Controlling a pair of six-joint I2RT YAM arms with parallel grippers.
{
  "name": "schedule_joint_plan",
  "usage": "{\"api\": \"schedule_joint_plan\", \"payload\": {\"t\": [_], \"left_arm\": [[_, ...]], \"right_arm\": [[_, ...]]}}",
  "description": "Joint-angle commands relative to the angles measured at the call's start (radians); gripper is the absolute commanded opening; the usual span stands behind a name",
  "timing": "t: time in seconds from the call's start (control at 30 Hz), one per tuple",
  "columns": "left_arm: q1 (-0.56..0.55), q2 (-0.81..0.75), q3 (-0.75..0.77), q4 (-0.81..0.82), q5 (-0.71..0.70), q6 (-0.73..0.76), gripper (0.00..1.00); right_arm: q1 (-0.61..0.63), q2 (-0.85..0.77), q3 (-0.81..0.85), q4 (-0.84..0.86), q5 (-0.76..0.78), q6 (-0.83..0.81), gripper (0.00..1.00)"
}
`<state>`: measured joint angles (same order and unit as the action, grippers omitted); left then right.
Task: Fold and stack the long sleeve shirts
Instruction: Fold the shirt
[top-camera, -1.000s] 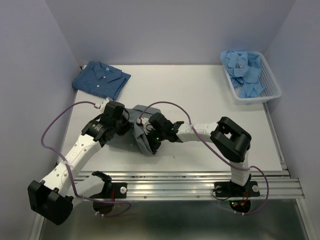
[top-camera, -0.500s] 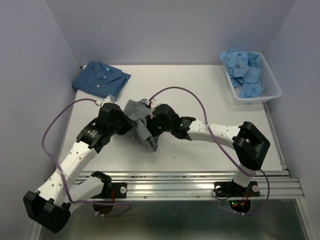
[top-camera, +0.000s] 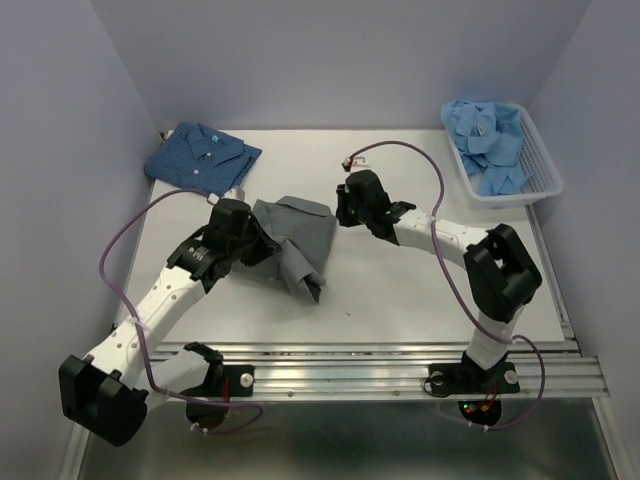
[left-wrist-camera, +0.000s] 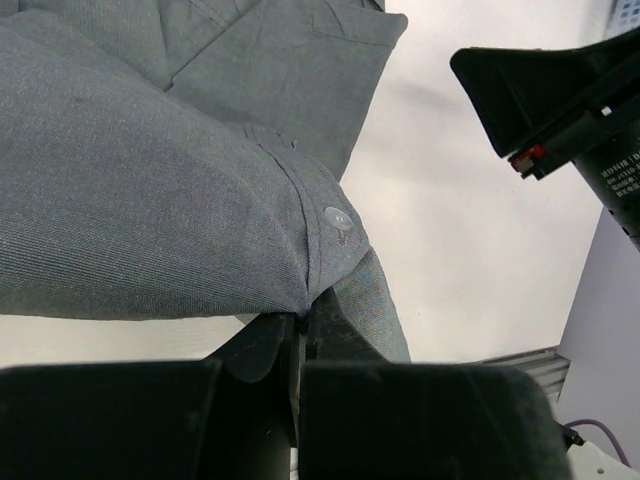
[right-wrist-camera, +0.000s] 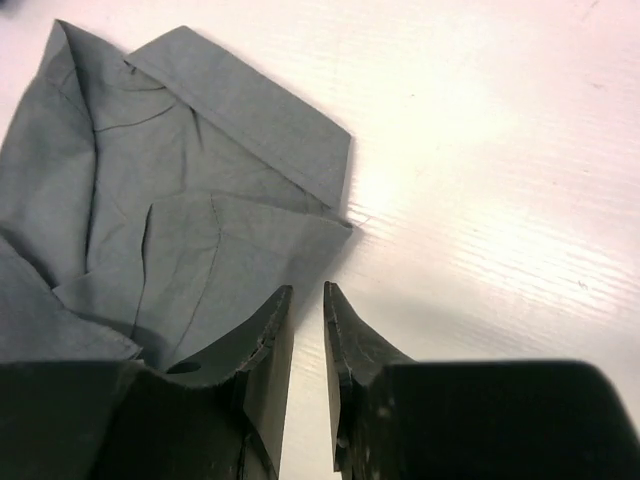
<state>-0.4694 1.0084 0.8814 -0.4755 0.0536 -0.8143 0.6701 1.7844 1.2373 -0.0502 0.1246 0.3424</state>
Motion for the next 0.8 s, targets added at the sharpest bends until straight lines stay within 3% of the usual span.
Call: {"api": "schedule_joint_plan", "payload": {"t": [0.0,0.5,0.77], "left_arm": [[0.0,0.039,0.074,0.034,0.003,0.047,0.0],[-0.002,0.251,0.22,0.041,-0.014,0.11,0.0],[-0.002,0.466,0.431,0.029,-0.041,0.184,0.0]], "right_arm": [[0.019,0.066,0.082,0.038,-0.056,-0.069,0.24],[-0.053,0.254,0.177,0.013,-0.2,-0.068,0.19],[-0.083,0.313,0.174,-0.005,-0.261,-0.062,0.16]]}}
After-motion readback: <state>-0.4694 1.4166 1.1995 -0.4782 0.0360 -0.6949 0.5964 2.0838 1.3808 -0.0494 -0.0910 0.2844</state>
